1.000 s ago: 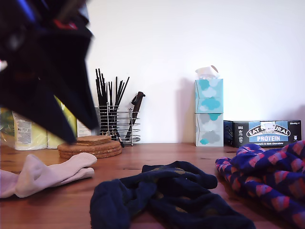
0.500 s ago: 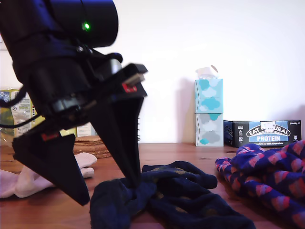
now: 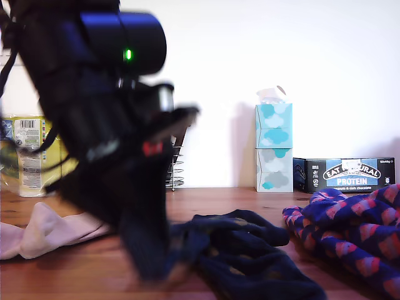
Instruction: Pair up the socks based on colour and pattern, by placing each sock on top of its pair
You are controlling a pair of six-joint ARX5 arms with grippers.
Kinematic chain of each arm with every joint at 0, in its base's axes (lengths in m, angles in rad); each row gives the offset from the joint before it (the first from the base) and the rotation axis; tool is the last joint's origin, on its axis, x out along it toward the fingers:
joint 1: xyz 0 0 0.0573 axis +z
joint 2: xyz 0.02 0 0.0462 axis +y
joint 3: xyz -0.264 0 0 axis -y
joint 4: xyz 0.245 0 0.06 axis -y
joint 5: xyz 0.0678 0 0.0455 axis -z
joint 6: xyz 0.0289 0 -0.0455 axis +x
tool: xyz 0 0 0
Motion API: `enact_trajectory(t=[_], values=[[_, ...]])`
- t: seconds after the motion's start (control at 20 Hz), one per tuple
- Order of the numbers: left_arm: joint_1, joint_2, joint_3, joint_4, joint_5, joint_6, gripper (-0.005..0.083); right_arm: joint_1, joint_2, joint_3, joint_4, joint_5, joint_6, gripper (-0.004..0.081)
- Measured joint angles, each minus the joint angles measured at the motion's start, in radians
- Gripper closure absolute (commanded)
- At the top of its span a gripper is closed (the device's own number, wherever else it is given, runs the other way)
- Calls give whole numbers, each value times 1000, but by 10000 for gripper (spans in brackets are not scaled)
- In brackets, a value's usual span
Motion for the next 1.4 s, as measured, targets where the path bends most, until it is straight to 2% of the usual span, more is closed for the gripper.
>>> enact_trajectory(t=[0.3, 0.6, 0.8, 0.95, 1.05, 1.2, 1.3, 1.4], values=[[92, -182, 193, 7, -62, 68, 797, 0, 169, 0, 96, -26, -4, 781], [187, -208, 190, -91, -87, 121, 797, 5, 401, 2, 278, -27, -4, 781], [193, -272, 189, -173, -87, 128, 797, 11, 580, 2, 414, -31, -4, 781], [193, -311, 189, -201, -84, 128, 797, 14, 645, 2, 470, -79, 2, 778], [192, -304, 189, -211, -78, 127, 797, 44, 639, 2, 545, -94, 1, 709], [193, -298, 189, -213, -20, 77, 797, 129, 610, 3, 692, -97, -64, 527], [199, -298, 189, -209, 15, 34, 797, 187, 593, 3, 755, -90, -143, 517], [213, -298, 189, -196, 37, -6, 797, 248, 591, 3, 799, -20, -235, 517]])
